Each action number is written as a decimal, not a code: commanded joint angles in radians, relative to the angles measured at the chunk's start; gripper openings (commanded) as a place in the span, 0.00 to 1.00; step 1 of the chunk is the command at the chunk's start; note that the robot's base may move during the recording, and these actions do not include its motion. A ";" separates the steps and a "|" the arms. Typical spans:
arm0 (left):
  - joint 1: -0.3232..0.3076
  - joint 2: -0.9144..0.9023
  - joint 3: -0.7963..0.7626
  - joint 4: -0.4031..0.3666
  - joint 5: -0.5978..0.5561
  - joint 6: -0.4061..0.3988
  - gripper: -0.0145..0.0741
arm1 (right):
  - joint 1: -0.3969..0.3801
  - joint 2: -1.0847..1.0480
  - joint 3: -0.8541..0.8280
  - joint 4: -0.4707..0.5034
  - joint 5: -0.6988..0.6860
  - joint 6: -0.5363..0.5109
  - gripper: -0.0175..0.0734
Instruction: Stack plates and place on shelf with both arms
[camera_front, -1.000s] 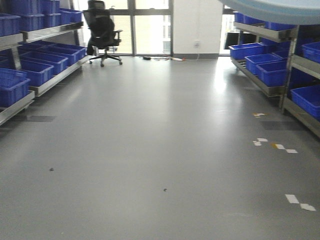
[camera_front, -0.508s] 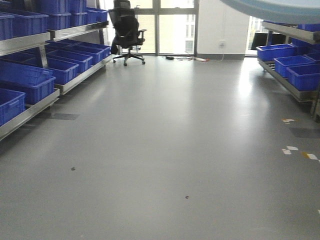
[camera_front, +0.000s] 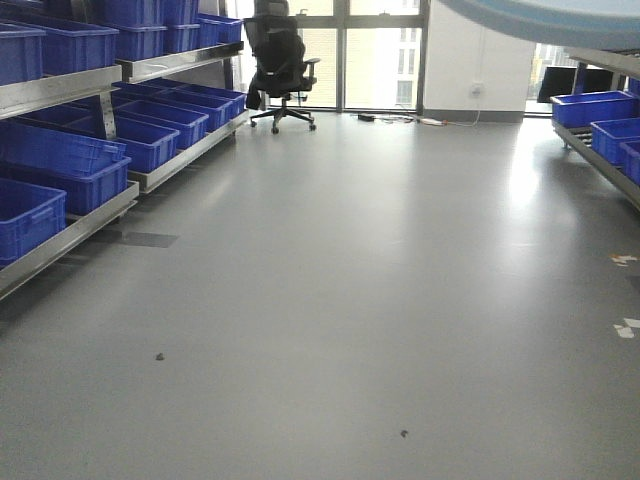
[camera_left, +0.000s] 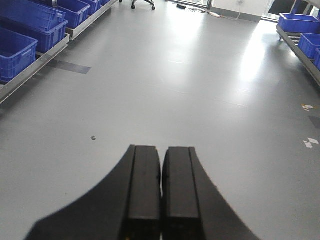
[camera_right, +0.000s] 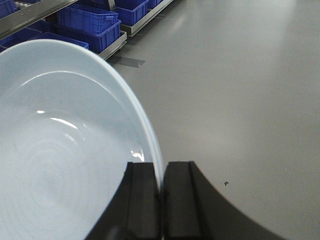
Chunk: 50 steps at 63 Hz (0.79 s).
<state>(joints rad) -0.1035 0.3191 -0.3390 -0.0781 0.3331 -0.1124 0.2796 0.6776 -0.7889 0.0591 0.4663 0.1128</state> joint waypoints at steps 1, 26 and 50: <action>0.000 0.008 -0.031 -0.004 -0.091 -0.009 0.27 | -0.007 -0.005 -0.029 0.004 -0.098 -0.003 0.25; 0.000 0.008 -0.031 -0.004 -0.091 -0.009 0.27 | -0.007 -0.005 -0.029 0.004 -0.098 -0.003 0.25; 0.000 0.008 -0.031 -0.004 -0.091 -0.009 0.27 | -0.007 -0.005 -0.029 0.004 -0.098 -0.003 0.25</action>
<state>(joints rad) -0.1035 0.3191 -0.3390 -0.0781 0.3331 -0.1124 0.2796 0.6776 -0.7889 0.0591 0.4663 0.1128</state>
